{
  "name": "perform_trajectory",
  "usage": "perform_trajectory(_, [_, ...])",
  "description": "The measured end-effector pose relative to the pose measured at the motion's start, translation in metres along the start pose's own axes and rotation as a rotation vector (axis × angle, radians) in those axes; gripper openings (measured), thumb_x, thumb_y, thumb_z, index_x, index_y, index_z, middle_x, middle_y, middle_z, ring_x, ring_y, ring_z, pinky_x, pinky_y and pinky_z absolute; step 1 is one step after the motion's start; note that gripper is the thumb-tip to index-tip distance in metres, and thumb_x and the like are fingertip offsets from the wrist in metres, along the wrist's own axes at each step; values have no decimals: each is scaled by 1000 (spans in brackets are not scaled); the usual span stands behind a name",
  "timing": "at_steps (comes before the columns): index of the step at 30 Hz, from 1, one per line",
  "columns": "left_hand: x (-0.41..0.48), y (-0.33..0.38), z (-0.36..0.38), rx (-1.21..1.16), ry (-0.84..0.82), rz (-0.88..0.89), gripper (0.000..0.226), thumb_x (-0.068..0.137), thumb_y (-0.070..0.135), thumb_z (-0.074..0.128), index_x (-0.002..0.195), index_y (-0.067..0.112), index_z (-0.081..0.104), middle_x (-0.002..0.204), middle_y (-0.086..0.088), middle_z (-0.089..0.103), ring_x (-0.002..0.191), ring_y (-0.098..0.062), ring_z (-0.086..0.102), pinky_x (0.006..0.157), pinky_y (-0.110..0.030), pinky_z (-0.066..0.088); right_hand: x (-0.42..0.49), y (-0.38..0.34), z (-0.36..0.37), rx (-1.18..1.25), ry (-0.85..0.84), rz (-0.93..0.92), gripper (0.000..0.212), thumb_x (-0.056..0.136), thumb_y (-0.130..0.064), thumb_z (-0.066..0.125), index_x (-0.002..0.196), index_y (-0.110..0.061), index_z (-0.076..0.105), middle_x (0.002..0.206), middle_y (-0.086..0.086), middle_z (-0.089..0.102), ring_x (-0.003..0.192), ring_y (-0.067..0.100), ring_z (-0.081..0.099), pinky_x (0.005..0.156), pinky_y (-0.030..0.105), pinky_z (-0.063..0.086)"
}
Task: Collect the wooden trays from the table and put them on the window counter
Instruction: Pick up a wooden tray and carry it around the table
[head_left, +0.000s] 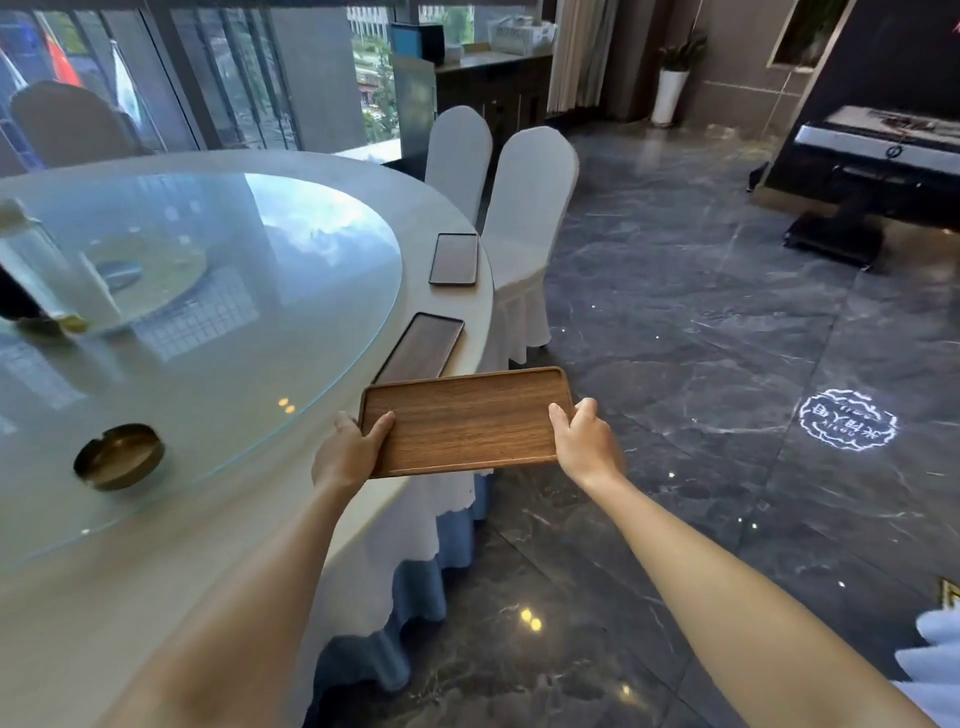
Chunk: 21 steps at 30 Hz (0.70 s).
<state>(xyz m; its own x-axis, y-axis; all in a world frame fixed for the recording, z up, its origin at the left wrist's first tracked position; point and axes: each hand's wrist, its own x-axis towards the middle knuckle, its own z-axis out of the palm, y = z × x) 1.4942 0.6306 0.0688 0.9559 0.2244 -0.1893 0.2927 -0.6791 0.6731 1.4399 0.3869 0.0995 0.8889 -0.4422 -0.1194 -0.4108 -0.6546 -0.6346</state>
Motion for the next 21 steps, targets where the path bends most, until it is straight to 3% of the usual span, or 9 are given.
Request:
perform_trajectory(9, [108,51,63,33,107,-133,57,91,51,42,111,-2,43,113,-25,62,106,-40,58,74,-39,38,174,-17,11,-86,-125,-124,46,99,-41,30,125,-5,41,120,16,62,107,33,60,80,36,45])
perform_trajectory(13, [149,74,88,20,185,-254,61,89,53,44,112,-3,44,115,-26,62,107,-41,58,83,-43,44,256,-31,19,-118,-227,-222,49,98,-42,30,129,-4,39,121,17,61,109,34,59,81,37,43])
perform_trajectory(17, [178,93,113,-53,251,-401,61,89,53,46,113,-3,45,118,-27,60,110,-40,56,87,-43,44,324,-47,25,-155,-324,-327,46,99,-41,30,126,-5,40,119,16,62,107,34,59,73,34,37])
perform_trajectory(21, [191,99,122,-84,330,-539,60,89,53,46,112,-2,46,118,-27,60,109,-41,56,88,-43,44,370,-70,43,-213,-445,-450,50,99,-43,28,128,-4,39,119,18,62,109,35,59,83,41,46])
